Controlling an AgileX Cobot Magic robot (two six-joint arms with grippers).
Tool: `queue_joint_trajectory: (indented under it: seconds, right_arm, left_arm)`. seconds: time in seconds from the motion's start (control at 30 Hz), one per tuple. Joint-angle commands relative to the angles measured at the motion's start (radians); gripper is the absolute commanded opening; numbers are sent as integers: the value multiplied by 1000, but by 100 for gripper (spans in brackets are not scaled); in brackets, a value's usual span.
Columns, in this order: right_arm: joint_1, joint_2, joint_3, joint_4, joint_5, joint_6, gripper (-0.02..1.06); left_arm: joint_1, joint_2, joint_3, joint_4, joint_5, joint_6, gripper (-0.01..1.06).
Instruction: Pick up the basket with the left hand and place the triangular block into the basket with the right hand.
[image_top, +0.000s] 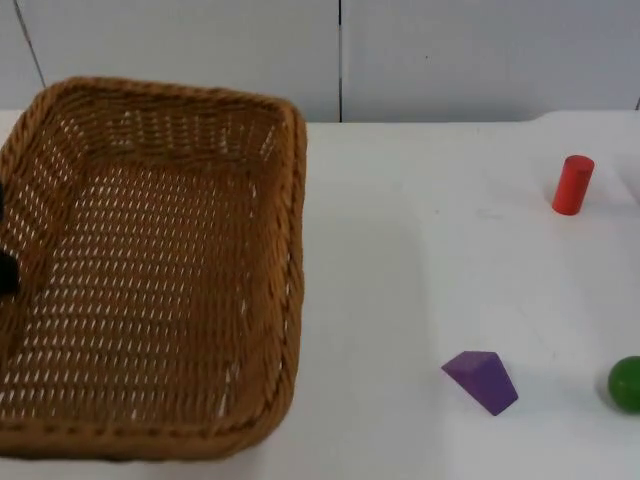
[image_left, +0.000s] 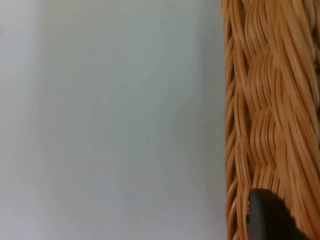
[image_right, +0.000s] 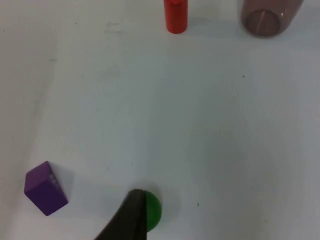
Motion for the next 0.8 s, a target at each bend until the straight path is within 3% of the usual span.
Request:
queue_joint_trajectory:
  seconds: [0.0, 0.1, 0.2, 0.23, 0.3, 0.43, 0.5, 0.57, 0.6, 0.73, 0.77]
  right_arm:
    - [-4, 1, -4, 5, -2, -2, 105]
    - [-4, 1, -4, 23, 5, -19, 105]
    - [4, 1, -4, 147, 51, -160, 105]
    - [4, 1, -4, 147, 51, -160, 105]
    - [52, 1, -4, 188, 85, -226, 105]
    - [209, 13, -4, 151, 114, -218, 105]
    - [321, 47, -4, 102, 128, -131, 104]
    - [437, 111, -4, -7, 133, -3, 102]
    - [437, 111, -4, -7, 133, -3, 102]
    - [652, 299, -4, -291, 42, 363, 98]
    - [652, 299, -4, -291, 42, 363, 98]
  left_arm:
    - [5, -13, 20, -71, -30, 35, 0]
    - [5, -13, 22, -89, -21, 55, 0]
    - [5, -13, 22, -178, -7, 133, 0]
    - [5, -13, 22, -178, -7, 133, 0]
    - [5, -13, 22, -204, 8, 163, 0]
    - [5, -13, 22, -202, 11, 163, 0]
    - [5, -13, 22, -202, 11, 163, 0]
    - [5, -13, 22, -203, 14, 163, 0]
    - [5, -13, 22, -203, 14, 163, 0]
    - [5, -13, 22, -193, 36, 163, 0]
    - [5, -13, 22, -193, 36, 163, 0]
